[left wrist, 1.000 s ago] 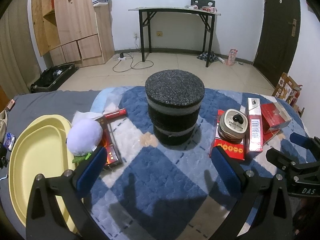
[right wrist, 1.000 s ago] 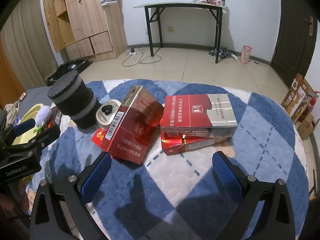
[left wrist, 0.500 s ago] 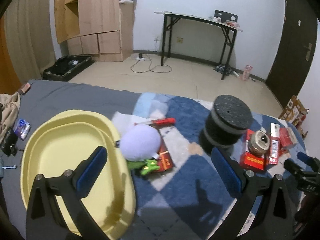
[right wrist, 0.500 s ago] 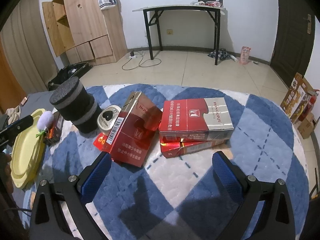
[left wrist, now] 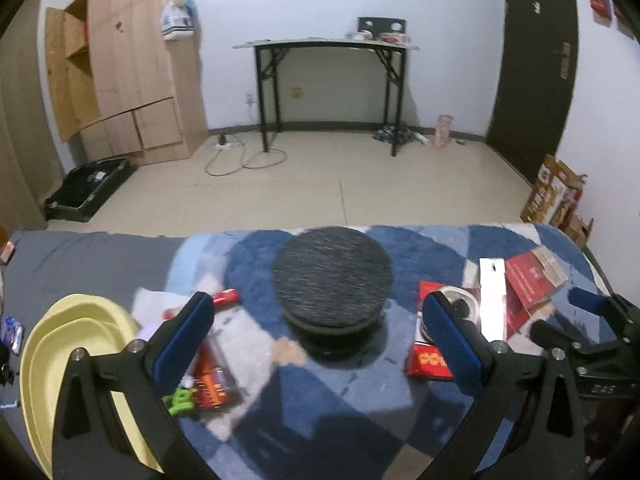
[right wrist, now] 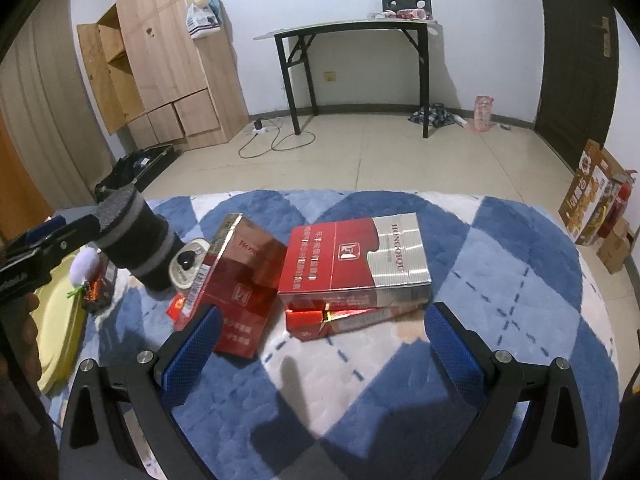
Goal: Organize rigid objects
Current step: 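Grasp the black foam-topped cylinder with the left tool while the right tool grasps the red-silver pack, then carry both held objects over the yellow tray and open both tools to release, then move both tools back toward the remaining items on the rug, then grasp the white fluffy pompom with the left tool while the right tool grasps the red-gold pack, then carry the pompom and red-gold pack into the yellow tray and release both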
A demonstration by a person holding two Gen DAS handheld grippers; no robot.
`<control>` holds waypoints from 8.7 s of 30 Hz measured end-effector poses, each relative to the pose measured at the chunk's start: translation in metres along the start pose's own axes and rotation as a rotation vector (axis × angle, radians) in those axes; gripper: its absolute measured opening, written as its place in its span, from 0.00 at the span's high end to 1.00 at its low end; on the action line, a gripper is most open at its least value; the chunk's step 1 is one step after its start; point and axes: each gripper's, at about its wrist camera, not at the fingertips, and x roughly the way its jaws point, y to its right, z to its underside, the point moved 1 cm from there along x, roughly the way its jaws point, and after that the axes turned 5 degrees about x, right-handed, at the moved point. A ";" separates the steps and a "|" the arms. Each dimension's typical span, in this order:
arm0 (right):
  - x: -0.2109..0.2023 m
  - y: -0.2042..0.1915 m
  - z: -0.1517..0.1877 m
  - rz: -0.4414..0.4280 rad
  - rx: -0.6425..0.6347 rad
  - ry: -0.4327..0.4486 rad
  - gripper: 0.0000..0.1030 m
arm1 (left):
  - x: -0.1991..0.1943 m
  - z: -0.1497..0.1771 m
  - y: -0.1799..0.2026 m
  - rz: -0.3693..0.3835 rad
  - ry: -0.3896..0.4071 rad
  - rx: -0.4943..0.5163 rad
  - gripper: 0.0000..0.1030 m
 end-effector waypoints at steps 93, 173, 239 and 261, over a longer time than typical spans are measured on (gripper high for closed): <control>0.068 -0.387 0.134 -0.532 -0.843 -0.229 0.12 | -0.043 0.160 -0.284 -0.383 -0.222 -0.657 0.33; 0.042 0.016 0.013 0.063 -0.091 0.002 0.00 | 0.041 0.052 -0.109 -0.125 -0.192 -0.213 0.39; 0.024 -0.354 0.089 -0.534 -0.718 -0.203 0.12 | -0.061 0.154 -0.291 -0.248 -0.117 -0.671 0.46; -0.002 -0.376 0.075 -0.483 -0.714 -0.142 0.00 | -0.090 0.112 -0.258 -0.226 0.029 -0.579 0.00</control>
